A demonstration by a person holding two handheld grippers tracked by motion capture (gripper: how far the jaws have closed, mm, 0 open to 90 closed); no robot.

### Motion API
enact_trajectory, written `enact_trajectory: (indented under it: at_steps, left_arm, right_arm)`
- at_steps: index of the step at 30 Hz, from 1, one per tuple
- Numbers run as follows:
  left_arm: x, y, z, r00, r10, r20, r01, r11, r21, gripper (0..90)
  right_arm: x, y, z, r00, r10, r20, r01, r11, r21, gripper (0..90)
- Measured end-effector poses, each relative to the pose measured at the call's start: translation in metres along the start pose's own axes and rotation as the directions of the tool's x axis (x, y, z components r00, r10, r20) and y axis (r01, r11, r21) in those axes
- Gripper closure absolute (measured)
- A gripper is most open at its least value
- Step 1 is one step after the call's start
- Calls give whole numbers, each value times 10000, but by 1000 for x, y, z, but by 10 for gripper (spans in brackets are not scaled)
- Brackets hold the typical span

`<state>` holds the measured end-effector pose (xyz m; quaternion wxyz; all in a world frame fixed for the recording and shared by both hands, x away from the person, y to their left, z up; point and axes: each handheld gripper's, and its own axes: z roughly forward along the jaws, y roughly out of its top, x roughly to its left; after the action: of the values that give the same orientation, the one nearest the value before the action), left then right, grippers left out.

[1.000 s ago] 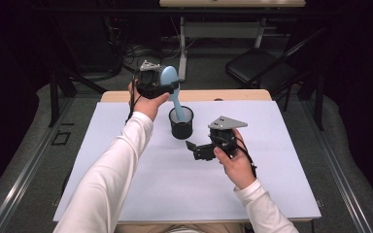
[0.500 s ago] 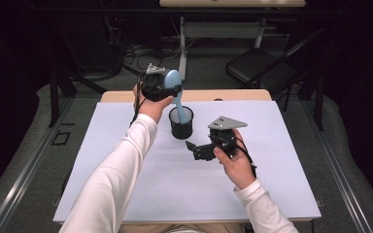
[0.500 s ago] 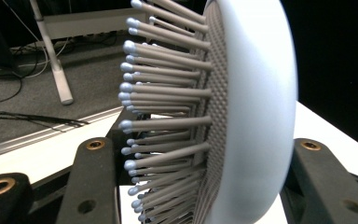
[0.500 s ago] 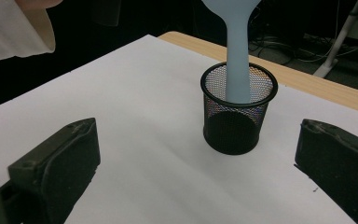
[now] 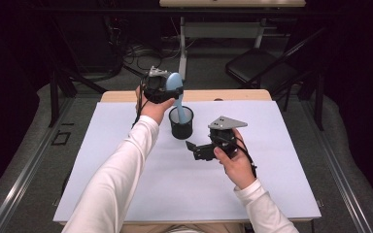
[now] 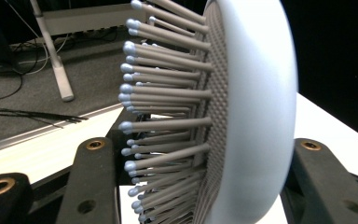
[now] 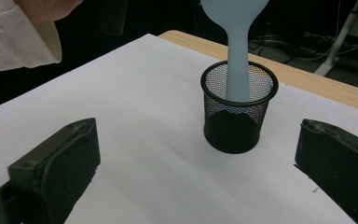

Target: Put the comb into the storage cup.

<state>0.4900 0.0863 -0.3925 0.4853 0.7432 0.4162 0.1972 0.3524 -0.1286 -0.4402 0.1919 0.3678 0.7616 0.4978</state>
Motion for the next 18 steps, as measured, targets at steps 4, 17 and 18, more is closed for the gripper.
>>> enact_trajectory:
  at_steps: [4, 17, 18]
  left_arm:
    - [1, -2, 2, 10000, 4, -30, -4, 10000, 55, 485]
    - [-2, -6, 8, 9997, 217, -125, -213, 9994, 265, 485]
    - [-2, -6, 9, 9997, 214, -143, -209, 9993, 320, 485]
  right_arm:
    - [0, 0, 0, 10000, -25, 57, 25, 10000, 36, 0]
    - [-1, -1, 1, 9997, -3, 233, 2, 10000, 49, 19]
    - [-1, -1, 1, 9997, 9, 249, -9, 10000, 33, 21]
